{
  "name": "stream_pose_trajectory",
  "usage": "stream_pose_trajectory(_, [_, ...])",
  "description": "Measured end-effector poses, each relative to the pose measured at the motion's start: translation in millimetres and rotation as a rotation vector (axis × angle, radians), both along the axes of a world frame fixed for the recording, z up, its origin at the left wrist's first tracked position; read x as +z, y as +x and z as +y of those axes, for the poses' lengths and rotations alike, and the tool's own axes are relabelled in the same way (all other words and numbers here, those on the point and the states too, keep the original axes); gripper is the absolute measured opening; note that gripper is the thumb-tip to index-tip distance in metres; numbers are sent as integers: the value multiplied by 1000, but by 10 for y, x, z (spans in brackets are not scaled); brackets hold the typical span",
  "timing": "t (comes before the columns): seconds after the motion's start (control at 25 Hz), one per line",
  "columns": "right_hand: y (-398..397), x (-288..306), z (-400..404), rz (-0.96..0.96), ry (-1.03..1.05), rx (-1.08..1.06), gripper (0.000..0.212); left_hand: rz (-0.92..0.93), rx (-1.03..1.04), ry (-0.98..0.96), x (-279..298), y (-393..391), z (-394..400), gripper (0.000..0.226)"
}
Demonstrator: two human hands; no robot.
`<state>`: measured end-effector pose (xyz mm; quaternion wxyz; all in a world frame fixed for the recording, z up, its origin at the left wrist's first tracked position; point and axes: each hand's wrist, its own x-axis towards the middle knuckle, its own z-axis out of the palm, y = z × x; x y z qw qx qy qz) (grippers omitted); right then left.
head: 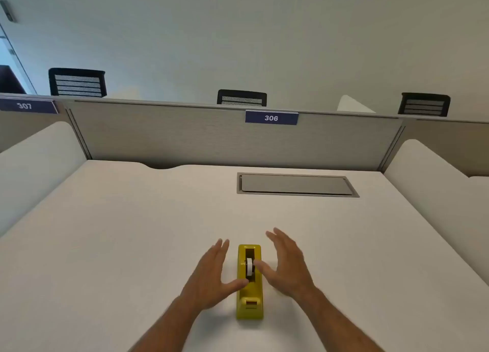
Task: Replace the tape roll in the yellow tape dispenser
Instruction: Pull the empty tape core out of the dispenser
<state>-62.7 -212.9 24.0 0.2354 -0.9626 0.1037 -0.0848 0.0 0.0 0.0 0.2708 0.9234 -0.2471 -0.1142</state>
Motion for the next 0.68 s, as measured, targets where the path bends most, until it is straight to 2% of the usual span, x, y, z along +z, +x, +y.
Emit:
stream_pose_trajectory(0.08, [10, -31, 26, 68, 93, 123, 79, 140, -20, -85, -17, -10, -73, 122])
stream_pose_trajectory(0.2, [26, -65, 55, 170, 74, 224, 80, 192, -56, -131, -57, 2, -163, 125])
stream_pose_trajectory(0.68, [117, -35, 81, 174, -65, 266, 62, 289, -54, -227, -90, 104, -252, 123])
